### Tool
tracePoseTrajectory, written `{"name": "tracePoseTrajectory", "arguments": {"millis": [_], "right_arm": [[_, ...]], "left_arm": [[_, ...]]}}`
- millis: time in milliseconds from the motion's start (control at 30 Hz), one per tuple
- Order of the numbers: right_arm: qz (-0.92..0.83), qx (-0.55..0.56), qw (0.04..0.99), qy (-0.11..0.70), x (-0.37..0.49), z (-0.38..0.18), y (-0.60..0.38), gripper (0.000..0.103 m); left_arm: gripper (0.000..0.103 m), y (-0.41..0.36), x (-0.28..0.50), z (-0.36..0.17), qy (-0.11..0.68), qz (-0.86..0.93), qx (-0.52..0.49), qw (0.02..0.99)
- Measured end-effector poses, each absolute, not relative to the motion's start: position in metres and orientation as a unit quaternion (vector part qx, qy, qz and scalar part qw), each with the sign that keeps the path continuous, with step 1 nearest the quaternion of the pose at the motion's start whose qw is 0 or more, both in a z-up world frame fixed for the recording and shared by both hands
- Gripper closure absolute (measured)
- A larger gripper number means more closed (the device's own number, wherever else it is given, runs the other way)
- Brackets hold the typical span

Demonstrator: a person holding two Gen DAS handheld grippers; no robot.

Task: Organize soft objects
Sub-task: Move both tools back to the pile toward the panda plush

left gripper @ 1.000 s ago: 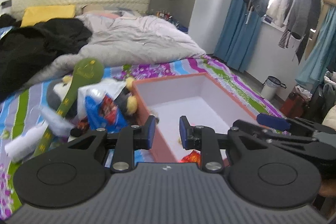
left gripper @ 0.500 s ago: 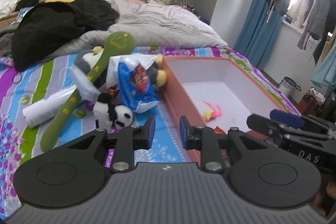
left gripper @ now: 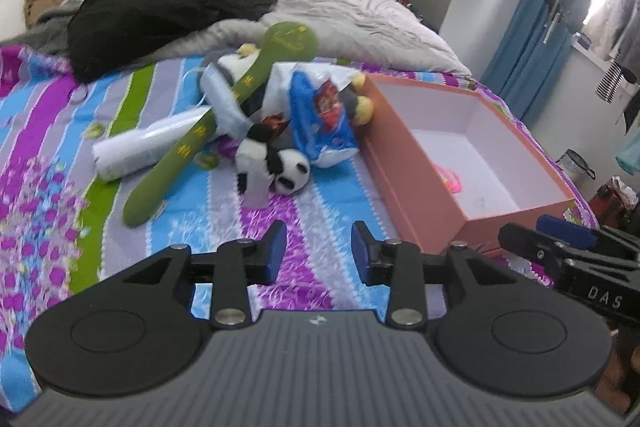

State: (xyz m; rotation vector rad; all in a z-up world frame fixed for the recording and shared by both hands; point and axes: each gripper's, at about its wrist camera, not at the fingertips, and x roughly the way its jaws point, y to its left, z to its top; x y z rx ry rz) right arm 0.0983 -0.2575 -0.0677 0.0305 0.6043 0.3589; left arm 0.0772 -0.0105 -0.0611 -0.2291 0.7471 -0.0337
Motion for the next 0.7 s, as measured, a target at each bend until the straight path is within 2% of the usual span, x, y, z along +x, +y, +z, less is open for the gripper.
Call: {"name": "tracePoseTrajectory", "arguments": {"millis": [33, 100, 700], "right_arm": [[0.179, 0.012, 0.937, 0.298, 0.097, -0.070, -0.254, 0.038], [0.183, 0.006, 0.935, 0.304, 0.099, -0.075, -0.248, 0.038], [0.207, -0.053, 0.922, 0.324, 0.137, -0.119, -0.188, 0.038]], "left_arm": [[0.052, -0.008, 0.076, -0.063, 0.367, -0.016, -0.113, 0.923], [0.048, -0.002, 0.076, -0.068, 0.368, -0.013, -0.109, 0.923], [0.047, 0.045, 0.137, -0.124, 0.398, 0.012, -0.125, 0.909]]}}
